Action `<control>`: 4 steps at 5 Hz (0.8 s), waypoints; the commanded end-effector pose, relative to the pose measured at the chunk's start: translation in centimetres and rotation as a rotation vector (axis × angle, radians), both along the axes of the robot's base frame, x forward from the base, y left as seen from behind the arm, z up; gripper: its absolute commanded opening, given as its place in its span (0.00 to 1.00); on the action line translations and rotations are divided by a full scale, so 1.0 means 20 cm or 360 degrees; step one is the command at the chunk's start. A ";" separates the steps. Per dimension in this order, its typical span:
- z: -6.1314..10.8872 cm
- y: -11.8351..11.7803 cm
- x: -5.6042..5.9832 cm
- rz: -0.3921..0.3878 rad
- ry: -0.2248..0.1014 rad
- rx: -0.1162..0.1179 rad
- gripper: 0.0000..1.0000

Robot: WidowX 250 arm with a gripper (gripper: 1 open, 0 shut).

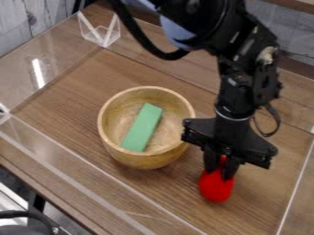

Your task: Move the red fruit to the right side of the table

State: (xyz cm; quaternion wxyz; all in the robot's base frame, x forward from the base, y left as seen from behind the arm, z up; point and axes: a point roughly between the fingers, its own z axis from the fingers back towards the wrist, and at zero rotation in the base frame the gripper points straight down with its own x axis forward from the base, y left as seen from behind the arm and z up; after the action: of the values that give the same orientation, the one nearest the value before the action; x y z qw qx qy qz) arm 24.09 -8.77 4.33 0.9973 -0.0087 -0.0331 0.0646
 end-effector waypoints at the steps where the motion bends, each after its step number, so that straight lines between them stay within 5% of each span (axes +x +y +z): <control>1: 0.04 0.03 -0.01 -0.0099 -0.0035 -0.0012 0.00; 2: 0.09 0.05 -0.04 -0.0182 -0.0043 -0.0012 0.00; 3: 0.14 0.02 0.00 -0.0231 -0.0070 -0.0011 0.00; 4: 0.18 -0.01 0.01 -0.0218 -0.0073 -0.0032 1.00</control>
State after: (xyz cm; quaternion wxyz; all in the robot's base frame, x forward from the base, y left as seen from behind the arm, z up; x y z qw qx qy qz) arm 23.47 -8.54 6.33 0.9996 -0.0119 -0.0243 -0.0016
